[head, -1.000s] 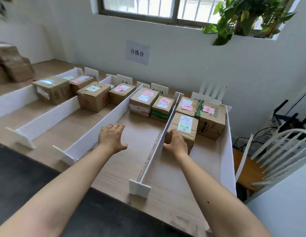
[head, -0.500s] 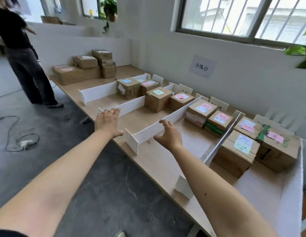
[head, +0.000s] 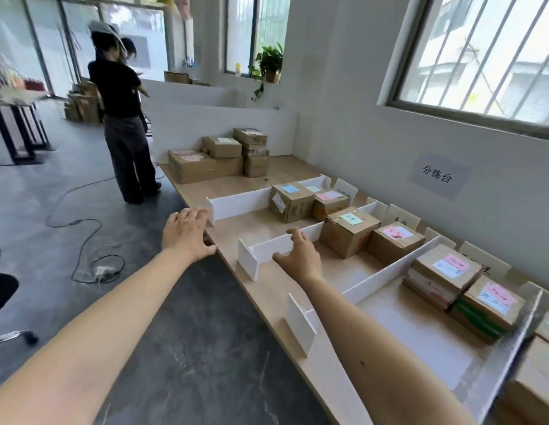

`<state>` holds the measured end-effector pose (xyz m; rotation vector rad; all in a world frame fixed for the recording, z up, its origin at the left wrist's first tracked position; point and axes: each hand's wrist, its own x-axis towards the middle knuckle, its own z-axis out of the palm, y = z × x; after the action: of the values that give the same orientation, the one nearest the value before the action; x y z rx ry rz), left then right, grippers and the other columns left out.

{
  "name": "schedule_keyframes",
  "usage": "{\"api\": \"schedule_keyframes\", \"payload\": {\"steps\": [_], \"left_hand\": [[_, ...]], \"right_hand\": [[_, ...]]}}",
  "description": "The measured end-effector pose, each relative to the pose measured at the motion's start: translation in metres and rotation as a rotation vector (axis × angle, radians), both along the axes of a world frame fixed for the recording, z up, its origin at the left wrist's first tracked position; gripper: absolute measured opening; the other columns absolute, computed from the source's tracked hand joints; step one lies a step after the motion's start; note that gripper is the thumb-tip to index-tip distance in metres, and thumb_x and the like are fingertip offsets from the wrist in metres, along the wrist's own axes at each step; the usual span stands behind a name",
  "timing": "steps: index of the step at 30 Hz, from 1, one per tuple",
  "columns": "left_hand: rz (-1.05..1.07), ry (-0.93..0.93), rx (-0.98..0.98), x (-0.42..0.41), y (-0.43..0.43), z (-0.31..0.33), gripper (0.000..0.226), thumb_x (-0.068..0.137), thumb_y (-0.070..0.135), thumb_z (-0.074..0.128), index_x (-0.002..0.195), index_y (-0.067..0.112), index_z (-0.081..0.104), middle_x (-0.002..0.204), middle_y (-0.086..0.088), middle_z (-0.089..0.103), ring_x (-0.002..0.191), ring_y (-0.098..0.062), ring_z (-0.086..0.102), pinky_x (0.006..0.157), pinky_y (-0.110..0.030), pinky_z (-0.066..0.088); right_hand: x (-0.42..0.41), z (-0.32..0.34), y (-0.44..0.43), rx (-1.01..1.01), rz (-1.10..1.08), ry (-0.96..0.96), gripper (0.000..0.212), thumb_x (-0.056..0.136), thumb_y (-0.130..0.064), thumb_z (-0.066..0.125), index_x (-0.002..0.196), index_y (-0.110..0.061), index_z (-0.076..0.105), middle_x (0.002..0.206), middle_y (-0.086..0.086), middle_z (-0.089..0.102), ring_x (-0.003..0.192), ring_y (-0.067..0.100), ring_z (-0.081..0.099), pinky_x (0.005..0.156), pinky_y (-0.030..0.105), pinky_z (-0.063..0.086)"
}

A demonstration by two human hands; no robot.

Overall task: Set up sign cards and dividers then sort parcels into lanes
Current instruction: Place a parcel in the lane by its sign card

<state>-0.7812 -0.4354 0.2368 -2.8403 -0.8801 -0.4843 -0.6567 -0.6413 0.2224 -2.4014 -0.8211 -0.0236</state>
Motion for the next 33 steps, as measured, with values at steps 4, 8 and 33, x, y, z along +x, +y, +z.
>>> {"api": "schedule_keyframes", "payload": {"steps": [4, 8, 33], "left_hand": [[0.044, -0.031, -0.008, 0.0, 0.059, 0.006, 0.09, 0.073, 0.059, 0.064, 0.145, 0.022, 0.025, 0.146, 0.001, 0.038, 0.132, -0.02, 0.035, 0.106, -0.034, 0.028], [0.093, -0.005, -0.015, 0.0, 0.109, 0.002, 0.093, 0.074, 0.06, 0.063, 0.148, 0.022, 0.021, 0.15, 0.001, 0.032, 0.136, -0.02, 0.031, 0.11, -0.034, 0.027], [0.374, 0.078, 0.071, 0.084, 0.306, -0.004, 0.095, 0.075, 0.059, 0.064, 0.148, 0.022, 0.016, 0.152, 0.0, 0.026, 0.139, -0.023, 0.025, 0.112, -0.041, 0.023]], "right_hand": [[0.01, 0.006, 0.07, -0.048, 0.089, -0.073, 0.06, 0.082, -0.035, 0.067, 0.135, -0.021, 0.043, 0.14, 0.001, 0.046, 0.117, 0.024, 0.053, 0.094, 0.037, 0.046], [0.019, 0.006, 0.122, -0.137, 0.182, -0.195, 0.061, 0.084, -0.036, 0.063, 0.139, -0.021, 0.041, 0.142, 0.002, 0.044, 0.126, 0.024, 0.045, 0.104, 0.04, 0.038], [0.155, 0.004, 0.352, -0.108, 0.374, -0.351, 0.054, 0.08, -0.036, 0.064, 0.125, -0.015, 0.044, 0.131, 0.004, 0.046, 0.12, 0.028, 0.044, 0.099, 0.04, 0.037]]}}
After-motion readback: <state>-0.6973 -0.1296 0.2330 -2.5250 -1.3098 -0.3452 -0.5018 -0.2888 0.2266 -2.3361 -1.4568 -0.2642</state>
